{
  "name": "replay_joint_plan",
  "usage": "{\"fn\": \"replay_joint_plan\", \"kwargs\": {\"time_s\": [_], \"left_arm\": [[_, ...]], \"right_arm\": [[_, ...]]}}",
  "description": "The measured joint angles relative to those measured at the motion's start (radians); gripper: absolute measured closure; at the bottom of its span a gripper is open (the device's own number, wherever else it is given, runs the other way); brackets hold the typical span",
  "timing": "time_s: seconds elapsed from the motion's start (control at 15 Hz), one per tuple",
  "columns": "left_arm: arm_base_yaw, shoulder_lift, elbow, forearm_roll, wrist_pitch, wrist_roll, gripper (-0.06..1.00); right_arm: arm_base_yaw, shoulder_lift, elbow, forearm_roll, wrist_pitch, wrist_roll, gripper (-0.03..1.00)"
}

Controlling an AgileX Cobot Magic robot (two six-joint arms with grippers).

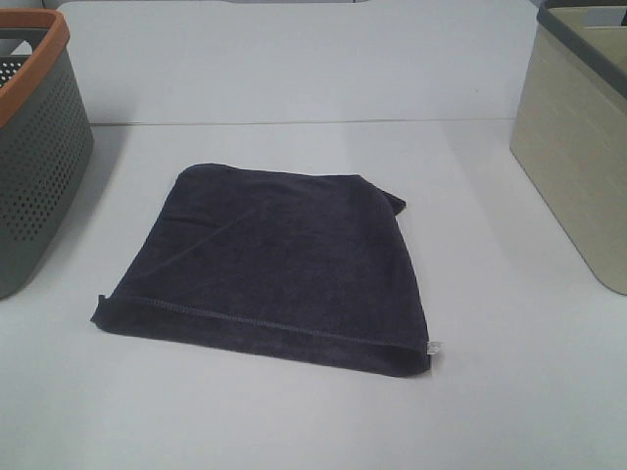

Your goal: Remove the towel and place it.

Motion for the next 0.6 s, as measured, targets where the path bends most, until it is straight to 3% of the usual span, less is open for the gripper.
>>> {"fn": "replay_joint_plan", "kwargs": {"time_s": [0.27,0.4,0.6], "left_arm": [[-0.094,0.000,0.006,0.069,-0.019,-0.042,0.06],[-0.096,0.000,0.010,0.135,-0.022,-0.131,0.05],[-0.096,0.000,0.011,0.149,-0.024,-0.161,0.05]], "right_arm": [[0.000,0.000,0.032,0.000,-0.056,0.006,0.34],[0.000,0.000,0.038,0.000,-0.071,0.007,0.34],[0.000,0.000,0.038,0.003,-0.071,0.009,0.34]]}}
